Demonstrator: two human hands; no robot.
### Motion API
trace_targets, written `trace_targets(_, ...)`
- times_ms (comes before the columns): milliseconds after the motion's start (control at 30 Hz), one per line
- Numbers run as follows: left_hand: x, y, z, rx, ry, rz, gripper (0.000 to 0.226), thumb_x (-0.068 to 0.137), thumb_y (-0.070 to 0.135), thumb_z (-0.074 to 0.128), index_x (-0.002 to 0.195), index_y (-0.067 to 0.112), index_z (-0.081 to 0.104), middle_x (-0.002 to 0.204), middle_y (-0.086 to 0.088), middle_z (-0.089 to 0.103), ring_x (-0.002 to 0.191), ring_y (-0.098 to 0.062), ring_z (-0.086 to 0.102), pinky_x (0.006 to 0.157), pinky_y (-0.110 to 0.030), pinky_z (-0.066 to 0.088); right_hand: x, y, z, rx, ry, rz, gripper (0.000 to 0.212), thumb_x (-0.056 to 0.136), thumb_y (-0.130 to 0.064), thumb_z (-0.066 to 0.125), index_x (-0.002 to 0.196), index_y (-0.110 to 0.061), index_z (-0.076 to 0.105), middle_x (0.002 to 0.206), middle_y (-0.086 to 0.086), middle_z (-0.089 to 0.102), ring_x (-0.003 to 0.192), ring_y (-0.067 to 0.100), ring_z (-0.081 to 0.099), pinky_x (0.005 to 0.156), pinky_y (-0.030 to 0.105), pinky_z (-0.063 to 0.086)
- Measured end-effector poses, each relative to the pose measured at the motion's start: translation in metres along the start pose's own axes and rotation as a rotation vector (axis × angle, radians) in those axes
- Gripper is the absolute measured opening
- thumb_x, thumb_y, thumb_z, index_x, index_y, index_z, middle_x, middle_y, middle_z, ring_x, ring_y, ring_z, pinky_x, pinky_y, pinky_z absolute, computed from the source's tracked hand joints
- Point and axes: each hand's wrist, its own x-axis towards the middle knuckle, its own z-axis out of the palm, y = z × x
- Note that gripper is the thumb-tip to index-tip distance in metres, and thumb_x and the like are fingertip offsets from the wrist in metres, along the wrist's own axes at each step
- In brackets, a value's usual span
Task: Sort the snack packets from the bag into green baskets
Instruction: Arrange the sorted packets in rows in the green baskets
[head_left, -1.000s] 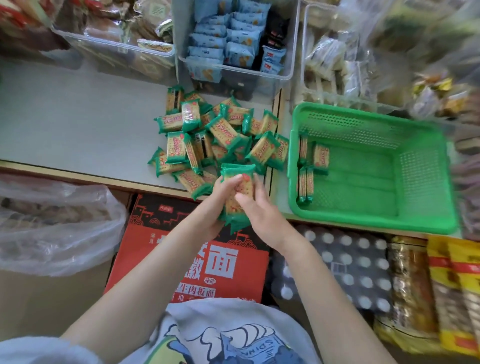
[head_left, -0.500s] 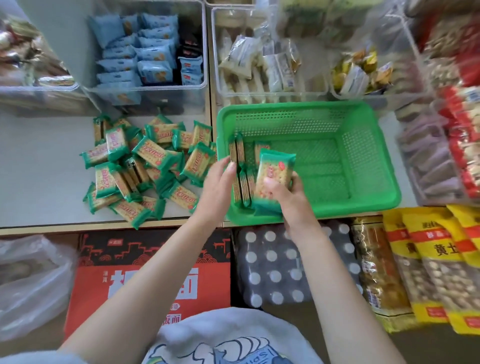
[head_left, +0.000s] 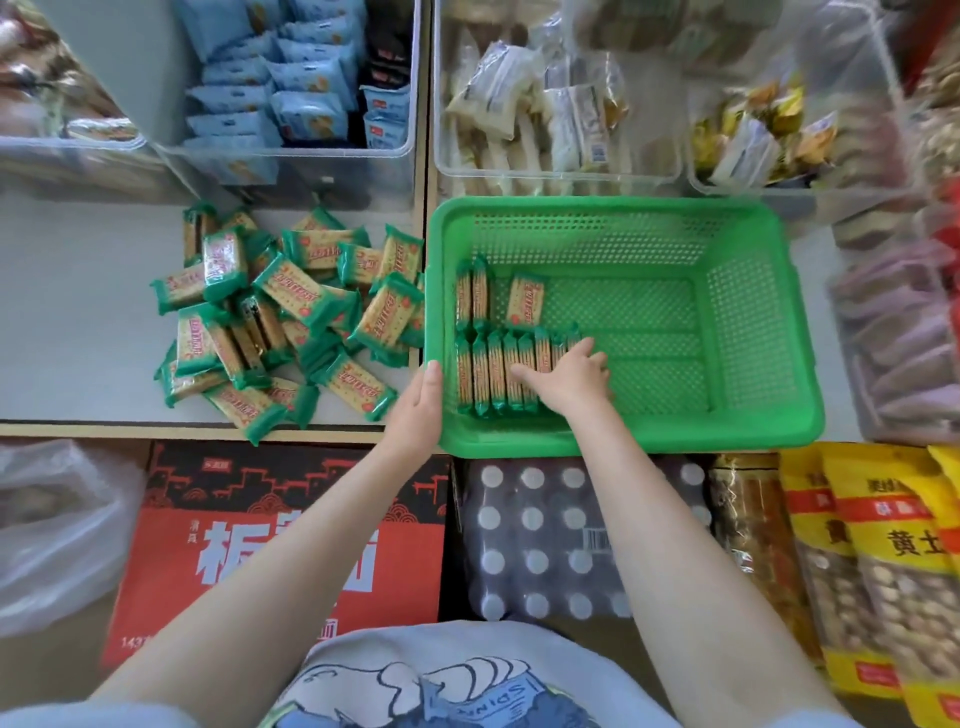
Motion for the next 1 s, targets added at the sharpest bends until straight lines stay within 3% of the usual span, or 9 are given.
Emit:
trace_targets(100, 0.001, 0.000, 0.001, -0.016, -0.006, -0.010, 0.055, 0.109, 0.041, 0.016, 0.155, 0.015, 0.030, 0.160, -0.006, 0.034, 0.149, -0.019, 0.026, 0.112, -0.024, 0.022, 0.004, 0.003, -0.002, -0.009, -0.027, -0.001, 0.128, 0.077, -0.076, 0.064, 0.157, 0.003, 0.003, 0.163, 0.024, 0.015, 0.149, 0.039, 0.021, 0.116, 0.048, 0.031)
trace_targets(267, 0.003, -0.002, 0.003, -0.057, -0.029, -0.013, 0.056, 0.109, 0.042, 0.015, 0.156, 0.014, 0.028, 0.160, -0.006, 0.033, 0.149, -0.019, 0.025, 0.111, -0.024, 0.022, 0.001, 0.001, 0.000, -0.024, -0.047, 0.003, 0.129, 0.077, -0.075, 0.063, 0.156, 0.003, -0.001, 0.164, 0.025, 0.011, 0.151, 0.039, 0.016, 0.118, 0.048, 0.027)
trace_targets(400, 0.005, -0.005, 0.003, -0.064, -0.043, -0.008, 0.057, 0.109, 0.043, 0.016, 0.156, 0.015, 0.028, 0.160, -0.006, 0.034, 0.149, -0.019, 0.026, 0.100, -0.019, 0.020, 0.004, 0.003, 0.000, -0.032, -0.085, 0.022, 0.130, 0.077, -0.078, 0.059, 0.157, 0.003, -0.002, 0.164, 0.025, 0.011, 0.151, 0.040, 0.016, 0.119, 0.050, 0.025)
trace_targets(600, 0.009, -0.011, -0.002, 0.004, -0.064, 0.002, 0.062, 0.107, 0.051, 0.016, 0.157, 0.017, 0.027, 0.162, -0.005, 0.030, 0.150, -0.020, 0.024, 0.119, -0.032, 0.018, -0.021, 0.013, -0.008, 0.050, 0.000, 0.040, 0.121, 0.080, -0.075, 0.061, 0.158, -0.001, 0.005, 0.163, 0.023, 0.014, 0.149, 0.039, 0.020, 0.115, 0.051, 0.030)
trace_targets(700, 0.010, -0.008, -0.014, 0.038, -0.135, 0.010, 0.059, 0.107, 0.050, 0.021, 0.157, 0.019, 0.027, 0.159, -0.003, 0.035, 0.147, -0.022, 0.031, 0.117, -0.036, 0.024, -0.048, 0.001, -0.013, 0.171, 0.150, -0.085, 0.100, 0.085, -0.065, 0.065, 0.154, -0.006, 0.023, 0.155, 0.020, 0.027, 0.142, 0.036, 0.032, 0.109, 0.048, 0.037)
trace_targets(833, 0.016, -0.040, -0.058, 0.029, -0.095, 0.013, 0.046, 0.104, 0.042, 0.042, 0.146, 0.023, 0.045, 0.138, -0.005, 0.059, 0.118, -0.025, 0.060, 0.102, -0.041, 0.047, -0.102, -0.052, 0.009, 0.362, 0.391, -0.495, 0.037, 0.094, -0.035, 0.065, 0.122, -0.011, 0.058, 0.117, 0.005, 0.055, 0.106, 0.018, 0.054, 0.092, 0.032, 0.047)
trace_targets(933, 0.006, -0.082, -0.102, -0.064, 0.000, -0.046, 0.031, 0.104, 0.037, 0.047, 0.126, 0.021, 0.061, 0.107, -0.002, 0.071, 0.093, -0.019, 0.069, 0.075, -0.032, 0.051, -0.126, -0.096, 0.058, 0.366, 0.276, -0.735, 0.010, 0.096, -0.017, 0.061, 0.098, -0.010, 0.068, 0.089, 0.001, 0.065, 0.081, 0.016, 0.060, 0.072, 0.029, 0.050)
trace_targets(1000, -0.005, -0.109, -0.130, -0.113, 0.061, -0.077, 0.028, 0.102, 0.040, 0.052, 0.120, 0.022, 0.064, 0.102, 0.001, 0.073, 0.089, -0.016, 0.069, 0.077, -0.033, 0.055, -0.121, -0.114, 0.101, 0.297, 0.171, -0.735, 0.012, 0.096, -0.015, 0.060, 0.100, -0.010, 0.069, 0.092, 0.001, 0.067, 0.084, 0.018, 0.062, 0.074, 0.033, 0.052)
